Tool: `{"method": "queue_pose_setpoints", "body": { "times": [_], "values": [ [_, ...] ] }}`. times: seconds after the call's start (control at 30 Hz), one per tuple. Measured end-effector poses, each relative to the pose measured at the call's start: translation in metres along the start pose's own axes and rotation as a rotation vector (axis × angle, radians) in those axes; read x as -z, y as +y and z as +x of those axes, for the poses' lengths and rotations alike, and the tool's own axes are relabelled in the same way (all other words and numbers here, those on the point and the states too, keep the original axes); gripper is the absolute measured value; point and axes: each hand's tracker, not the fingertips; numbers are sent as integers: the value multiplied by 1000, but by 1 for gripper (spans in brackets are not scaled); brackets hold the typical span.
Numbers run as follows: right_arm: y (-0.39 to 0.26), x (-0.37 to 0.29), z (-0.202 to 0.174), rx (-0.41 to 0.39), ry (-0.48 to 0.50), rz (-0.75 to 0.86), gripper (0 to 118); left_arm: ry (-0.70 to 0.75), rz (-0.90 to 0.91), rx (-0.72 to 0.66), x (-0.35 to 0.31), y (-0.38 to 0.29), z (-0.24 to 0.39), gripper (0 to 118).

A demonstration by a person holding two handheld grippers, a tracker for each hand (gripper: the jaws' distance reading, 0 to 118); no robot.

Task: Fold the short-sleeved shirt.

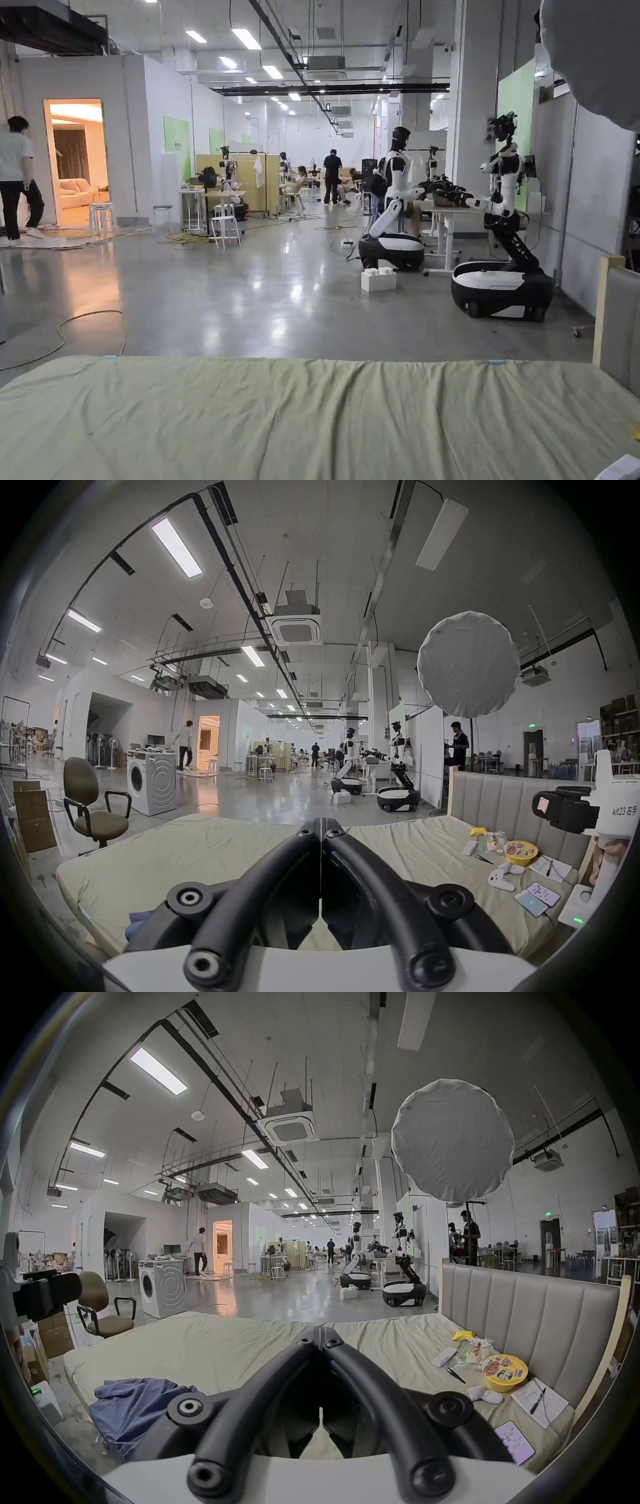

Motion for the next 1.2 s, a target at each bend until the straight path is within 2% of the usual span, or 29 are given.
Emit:
{"method": "queue_pose_setpoints", "body": {
  "times": [0.83,0.97,1.0,1.03,1.07,1.1,1.17,1.2],
  "values": [
    [-1,2,7,7,-9,-7,0,10,-16,10,9,3,-7,0],
    [1,3,9,-17,-11,-5,0,-5,-11,42,11,8,-8,0],
    [3,4,7,-65,-1,-18,0,-23,-6,110,11,9,-5,0],
    [2,4,1,-183,14,-39,0,-45,-19,197,12,7,-1,0],
    [0,4,-6,-339,30,-40,0,-52,-34,343,12,3,4,0],
    [-6,3,-22,-631,44,-2,0,-33,-60,529,13,-9,13,0],
    [-41,4,-42,-1068,45,-52,0,-33,-125,959,14,-52,26,0],
    [-60,4,-47,-1244,84,-48,0,-69,-151,1135,10,-76,27,0]
  ]
}}
